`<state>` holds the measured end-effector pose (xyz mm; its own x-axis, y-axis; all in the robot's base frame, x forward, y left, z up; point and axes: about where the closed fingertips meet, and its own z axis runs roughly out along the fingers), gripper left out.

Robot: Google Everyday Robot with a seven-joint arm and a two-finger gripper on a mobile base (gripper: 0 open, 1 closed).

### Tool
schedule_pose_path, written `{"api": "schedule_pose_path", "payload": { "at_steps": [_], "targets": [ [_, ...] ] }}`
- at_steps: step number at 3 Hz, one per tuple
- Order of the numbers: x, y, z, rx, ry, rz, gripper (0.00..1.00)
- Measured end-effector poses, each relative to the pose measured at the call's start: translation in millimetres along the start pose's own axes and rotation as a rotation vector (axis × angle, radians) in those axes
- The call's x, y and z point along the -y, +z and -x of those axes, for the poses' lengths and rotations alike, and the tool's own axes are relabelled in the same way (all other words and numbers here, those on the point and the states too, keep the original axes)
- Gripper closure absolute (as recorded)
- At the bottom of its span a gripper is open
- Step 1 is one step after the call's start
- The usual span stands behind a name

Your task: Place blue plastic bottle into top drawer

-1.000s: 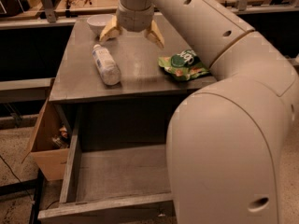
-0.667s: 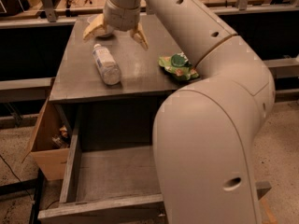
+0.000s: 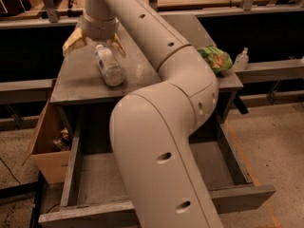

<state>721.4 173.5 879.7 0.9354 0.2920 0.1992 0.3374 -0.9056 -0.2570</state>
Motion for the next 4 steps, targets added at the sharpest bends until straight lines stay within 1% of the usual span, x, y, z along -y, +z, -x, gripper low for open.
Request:
{"api": "schedule_pose_path", "payload": {
  "at_steps": [1, 2, 3, 4],
  "targets": [
    [-9, 32, -19, 0.001, -0.009, 0.062, 0.00],
    [-16, 43, -30, -0.010, -0.014, 0.097, 0.18],
    [-19, 30, -38, -0.043, -0.029, 0.156, 0.49],
    [-20, 8, -39, -0.067, -0.049, 0.201, 0.72]
  ]
}}
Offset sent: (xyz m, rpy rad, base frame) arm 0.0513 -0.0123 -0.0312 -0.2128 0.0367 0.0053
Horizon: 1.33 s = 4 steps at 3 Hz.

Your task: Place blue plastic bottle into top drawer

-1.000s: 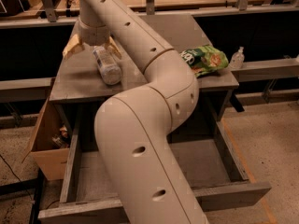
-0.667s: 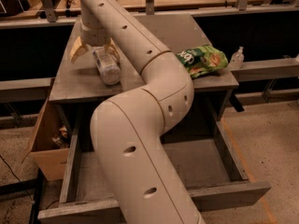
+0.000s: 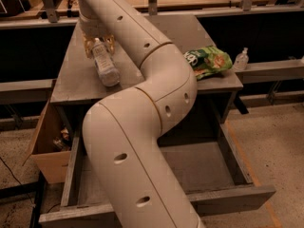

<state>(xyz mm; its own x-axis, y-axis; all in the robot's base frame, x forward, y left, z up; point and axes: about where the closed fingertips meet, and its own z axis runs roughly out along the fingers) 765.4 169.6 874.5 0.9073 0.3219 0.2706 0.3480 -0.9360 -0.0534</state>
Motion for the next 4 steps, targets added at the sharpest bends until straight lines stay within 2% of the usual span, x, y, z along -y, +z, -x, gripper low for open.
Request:
{"api": "schedule_pose_path", "payload": {
  "at_steps": [1, 2, 3, 4],
  "targets": [
    [-14, -31, 16, -0.004, 0.047, -0.013, 0.95],
    [-25, -54, 51, 0.002, 0.127, -0.152, 1.00],
    [-35, -76, 92, -0.011, 0.165, -0.296, 1.00],
    [-39, -79, 141, -0.017, 0.154, -0.401, 1.00]
  ]
}}
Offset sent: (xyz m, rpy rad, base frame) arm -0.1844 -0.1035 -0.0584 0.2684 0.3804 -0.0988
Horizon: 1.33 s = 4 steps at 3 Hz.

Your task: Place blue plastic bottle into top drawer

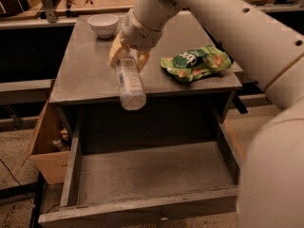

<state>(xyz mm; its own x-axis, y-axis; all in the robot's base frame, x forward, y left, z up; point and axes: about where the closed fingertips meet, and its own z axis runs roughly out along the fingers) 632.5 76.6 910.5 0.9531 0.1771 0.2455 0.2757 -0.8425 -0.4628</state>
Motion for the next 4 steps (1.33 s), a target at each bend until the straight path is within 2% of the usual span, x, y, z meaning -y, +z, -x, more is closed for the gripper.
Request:
{"api": "schedule_pose_path", "payload": {
  "at_steps": [1, 2, 3, 4],
  "targets": [
    [-19, 21, 30, 0.059, 0.034, 0.014, 1.00],
    [-9, 12, 50, 0.024, 0.066, -0.011, 1.00],
    [7, -1, 87, -0.040, 0.140, -0.049, 1.00],
    [6, 7, 130, -0.080, 0.233, -0.092, 1.00]
  ]
}}
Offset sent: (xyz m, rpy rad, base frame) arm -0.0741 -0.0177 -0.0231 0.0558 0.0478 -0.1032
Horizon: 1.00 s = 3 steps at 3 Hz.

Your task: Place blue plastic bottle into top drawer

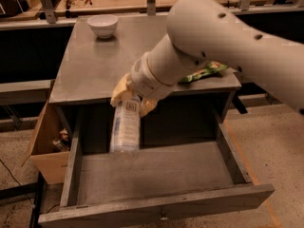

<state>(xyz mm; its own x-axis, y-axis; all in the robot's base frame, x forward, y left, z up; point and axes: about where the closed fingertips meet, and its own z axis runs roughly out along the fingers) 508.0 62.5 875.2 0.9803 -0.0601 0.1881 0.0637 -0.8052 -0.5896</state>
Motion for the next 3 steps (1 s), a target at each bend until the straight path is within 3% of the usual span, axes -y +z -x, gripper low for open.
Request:
{"api": "schedule_pose_path", "payload": {
  "at_steps": [1, 2, 3],
  "targets": [
    [-36, 22, 30, -0.005, 0.073, 0.005, 1.00],
    [-76, 44, 38, 0.012, 0.108, 0.044, 1.00],
    [-110, 69, 26, 0.030, 0.112, 0.113, 0.82]
  ]
}}
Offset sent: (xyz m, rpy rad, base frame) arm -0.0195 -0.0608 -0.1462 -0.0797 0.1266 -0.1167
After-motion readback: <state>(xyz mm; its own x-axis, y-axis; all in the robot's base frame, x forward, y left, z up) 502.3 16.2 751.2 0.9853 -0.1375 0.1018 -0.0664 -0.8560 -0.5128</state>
